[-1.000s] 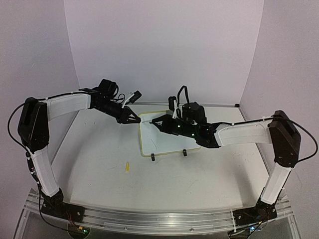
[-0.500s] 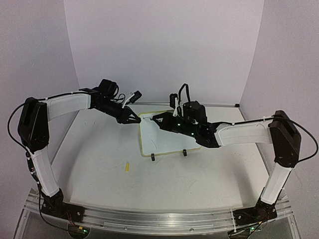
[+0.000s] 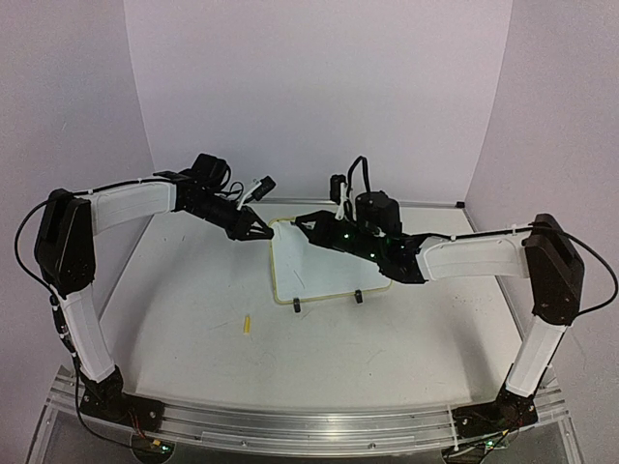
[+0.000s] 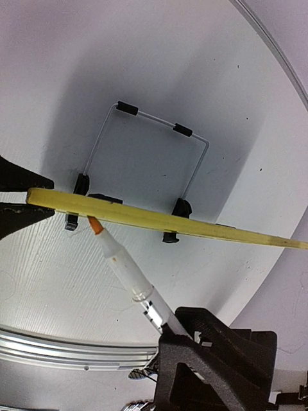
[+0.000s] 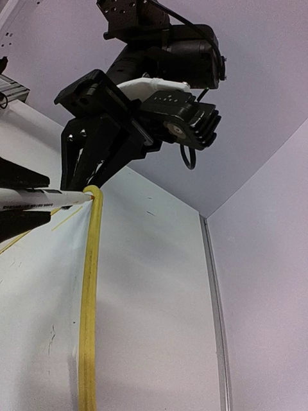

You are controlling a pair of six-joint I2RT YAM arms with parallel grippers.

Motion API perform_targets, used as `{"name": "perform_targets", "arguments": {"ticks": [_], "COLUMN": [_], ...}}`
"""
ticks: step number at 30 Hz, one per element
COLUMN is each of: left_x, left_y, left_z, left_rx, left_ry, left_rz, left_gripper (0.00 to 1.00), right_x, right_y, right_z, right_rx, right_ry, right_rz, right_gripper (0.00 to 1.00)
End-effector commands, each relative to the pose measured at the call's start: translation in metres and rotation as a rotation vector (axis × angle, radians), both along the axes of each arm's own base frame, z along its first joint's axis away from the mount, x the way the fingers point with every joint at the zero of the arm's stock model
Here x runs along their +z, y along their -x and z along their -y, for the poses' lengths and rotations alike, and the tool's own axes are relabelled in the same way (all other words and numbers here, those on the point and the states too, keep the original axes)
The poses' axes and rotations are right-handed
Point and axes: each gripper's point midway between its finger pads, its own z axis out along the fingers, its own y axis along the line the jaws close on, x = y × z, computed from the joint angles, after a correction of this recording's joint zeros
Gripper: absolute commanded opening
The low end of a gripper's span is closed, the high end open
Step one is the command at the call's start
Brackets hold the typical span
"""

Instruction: Write a sentence on the whiteboard

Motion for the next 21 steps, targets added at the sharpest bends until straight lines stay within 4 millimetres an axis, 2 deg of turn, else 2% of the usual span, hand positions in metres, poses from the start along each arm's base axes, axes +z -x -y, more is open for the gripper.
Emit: {"name": "perform_targets", "arguments": {"ticks": [1, 7, 12, 21], "left_x": [0.007, 0.008, 0.008, 0.008], "left_y": [-0.005, -0.005, -0.005, -0.004], "left_z": [-0.004, -0.005, -0.004, -0.004], "left_rx": [0.025, 0.025, 0.024, 0.026], "left_ry": [-0.048, -0.05, -0.049, -0.051], "left_rz": [0.065, 0.071, 0.071, 0.074], "left_gripper": [0.0, 0.0, 0.0, 0.0], "right_x": [0.017, 0.015, 0.021, 0.01], "right_y": [-0.007, -0.005, 0.004, 0.003], "right_z": [-0.001, 0.004, -0.009, -0.006], "right_rx": [-0.036, -0.05, 0.043, 0.023], "right_ry": [-0.035, -0.032, -0.033, -0.024], "right_rz": [0.038, 0.032, 0.052, 0.022], "right_gripper": [0.0, 0.0, 0.0, 0.0]}}
